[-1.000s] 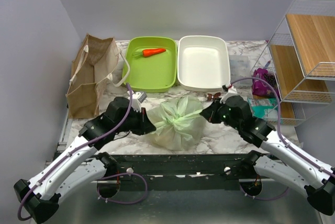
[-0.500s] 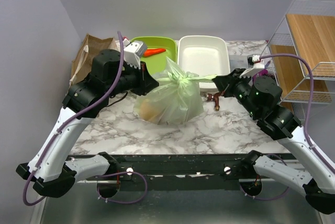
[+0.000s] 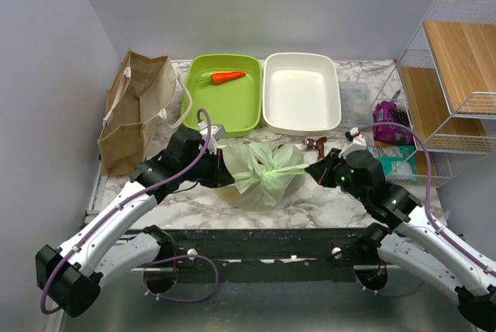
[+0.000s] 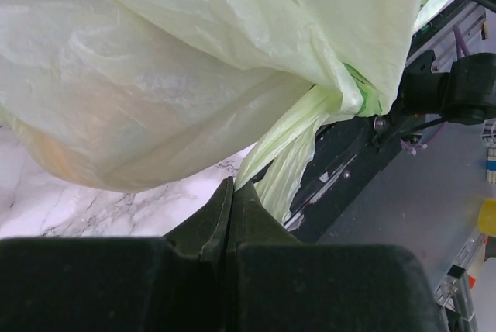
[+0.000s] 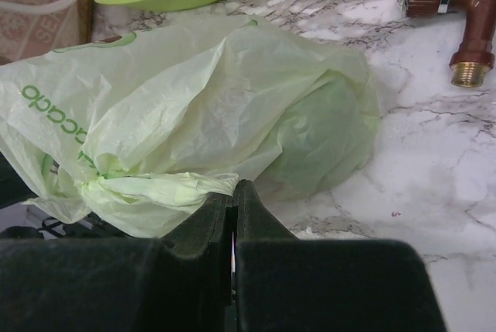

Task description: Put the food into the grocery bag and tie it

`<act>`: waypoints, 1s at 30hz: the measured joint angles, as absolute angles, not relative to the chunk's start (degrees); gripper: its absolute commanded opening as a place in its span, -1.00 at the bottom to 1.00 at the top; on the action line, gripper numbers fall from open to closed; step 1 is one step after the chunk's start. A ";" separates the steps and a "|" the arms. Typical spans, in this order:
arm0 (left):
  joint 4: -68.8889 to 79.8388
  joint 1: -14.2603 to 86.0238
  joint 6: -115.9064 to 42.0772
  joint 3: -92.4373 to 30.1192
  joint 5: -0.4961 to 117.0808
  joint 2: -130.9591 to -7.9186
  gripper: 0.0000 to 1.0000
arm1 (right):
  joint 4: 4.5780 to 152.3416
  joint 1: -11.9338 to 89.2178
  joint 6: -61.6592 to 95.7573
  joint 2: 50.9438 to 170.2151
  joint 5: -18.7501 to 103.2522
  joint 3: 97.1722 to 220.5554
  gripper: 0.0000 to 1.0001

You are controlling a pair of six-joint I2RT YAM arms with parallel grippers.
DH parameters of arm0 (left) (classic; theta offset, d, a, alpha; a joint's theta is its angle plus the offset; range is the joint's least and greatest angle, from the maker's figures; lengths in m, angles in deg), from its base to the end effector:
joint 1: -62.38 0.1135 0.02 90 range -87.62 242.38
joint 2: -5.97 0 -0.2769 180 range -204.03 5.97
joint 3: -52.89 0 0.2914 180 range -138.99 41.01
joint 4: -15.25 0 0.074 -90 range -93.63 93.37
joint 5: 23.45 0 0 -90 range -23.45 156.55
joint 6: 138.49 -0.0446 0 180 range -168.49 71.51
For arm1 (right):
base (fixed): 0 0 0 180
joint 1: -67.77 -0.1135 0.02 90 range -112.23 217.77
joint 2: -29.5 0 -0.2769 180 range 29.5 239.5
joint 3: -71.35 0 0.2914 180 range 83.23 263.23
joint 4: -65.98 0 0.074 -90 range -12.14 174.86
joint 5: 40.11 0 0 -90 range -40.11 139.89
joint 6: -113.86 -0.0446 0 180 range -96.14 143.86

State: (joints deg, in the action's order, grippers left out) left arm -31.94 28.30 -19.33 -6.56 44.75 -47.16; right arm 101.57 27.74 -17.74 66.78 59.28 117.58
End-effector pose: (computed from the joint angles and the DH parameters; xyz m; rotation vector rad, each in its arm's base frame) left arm 0.1818 -0.1430 0.2916 0.3170 2.4109 -0.9777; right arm 0.1525 0.1186 0.2736 0.1355 2.1033 0.7182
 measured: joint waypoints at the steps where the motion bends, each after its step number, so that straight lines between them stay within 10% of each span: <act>1: -31.28 28.32 -18.87 -5.42 44.60 -46.68 -1.00 | 101.61 27.74 -18.77 66.69 59.10 117.42 -0.99; 17: -25.32 31.22 -19.46 -1.43 47.57 -53.87 -0.97 | 94.46 28.22 -16.95 78.53 60.68 116.00 -0.98; 20: -25.88 31.18 -19.30 -2.12 47.64 -52.20 -0.66 | 94.75 28.13 -16.91 76.87 60.57 116.22 -0.83; 27: -41.60 32.47 -23.44 -19.46 54.89 -51.72 0.72 | 100.63 29.29 -10.83 76.00 63.21 125.07 0.26; 30: -47.57 33.58 -26.56 -30.98 60.07 -53.25 0.89 | 102.88 29.53 -8.95 77.27 63.32 130.52 0.37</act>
State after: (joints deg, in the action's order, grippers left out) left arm -47.57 33.58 -26.56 -30.98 60.07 -53.25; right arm 102.88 29.53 -8.95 77.27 63.32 130.52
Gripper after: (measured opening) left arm 0.847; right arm 0.644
